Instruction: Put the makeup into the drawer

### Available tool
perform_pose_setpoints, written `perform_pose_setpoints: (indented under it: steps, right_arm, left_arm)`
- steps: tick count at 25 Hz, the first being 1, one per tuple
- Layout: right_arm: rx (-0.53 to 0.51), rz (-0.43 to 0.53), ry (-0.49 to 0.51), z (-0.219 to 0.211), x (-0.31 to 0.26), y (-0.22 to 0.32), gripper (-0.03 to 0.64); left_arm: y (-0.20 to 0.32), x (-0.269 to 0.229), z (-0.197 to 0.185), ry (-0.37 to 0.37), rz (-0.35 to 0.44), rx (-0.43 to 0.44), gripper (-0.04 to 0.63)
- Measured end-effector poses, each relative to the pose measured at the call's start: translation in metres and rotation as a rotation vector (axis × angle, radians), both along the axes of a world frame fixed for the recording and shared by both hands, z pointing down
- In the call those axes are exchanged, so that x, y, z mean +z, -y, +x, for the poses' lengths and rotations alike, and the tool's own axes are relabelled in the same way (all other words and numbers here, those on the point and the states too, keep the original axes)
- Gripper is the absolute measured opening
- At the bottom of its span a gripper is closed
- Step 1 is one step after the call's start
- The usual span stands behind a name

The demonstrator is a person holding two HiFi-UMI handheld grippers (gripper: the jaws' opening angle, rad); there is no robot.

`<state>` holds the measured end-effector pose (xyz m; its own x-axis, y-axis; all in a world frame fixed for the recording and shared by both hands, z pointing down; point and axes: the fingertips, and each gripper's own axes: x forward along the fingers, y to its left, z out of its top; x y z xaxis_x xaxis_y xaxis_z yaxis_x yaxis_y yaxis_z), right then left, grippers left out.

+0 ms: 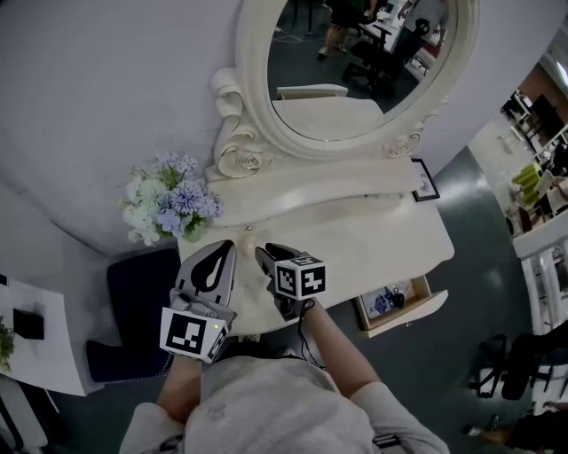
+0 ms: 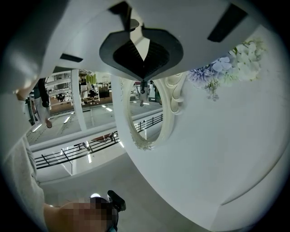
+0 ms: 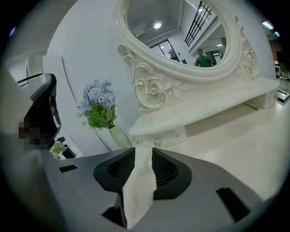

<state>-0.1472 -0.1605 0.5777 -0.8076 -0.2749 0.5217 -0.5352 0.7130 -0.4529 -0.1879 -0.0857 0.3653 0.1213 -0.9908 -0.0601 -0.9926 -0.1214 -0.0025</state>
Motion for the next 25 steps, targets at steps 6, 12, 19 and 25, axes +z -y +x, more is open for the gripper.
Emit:
perform_pose_setpoints:
  steps: [6, 12, 19, 25]
  right_arm:
    - [0.001, -0.031, -0.047, -0.017, 0.023, 0.000, 0.162]
    - [0.036, -0.049, -0.082, -0.027, 0.041, 0.008, 0.224]
    - [0.040, -0.047, -0.161, -0.037, 0.061, 0.012, 0.241]
    - [0.039, -0.018, -0.238, -0.036, 0.077, 0.012, 0.236]
  left_arm:
    - [0.000, 0.002, -0.007, -0.002, -0.004, -0.005, 0.012]
    - [-0.002, 0.004, -0.013, 0.002, -0.013, -0.009, 0.012]
    - [-0.003, 0.006, -0.019, 0.010, -0.018, -0.013, 0.012]
    - [-0.005, 0.007, -0.024, 0.012, -0.023, -0.019, 0.012]
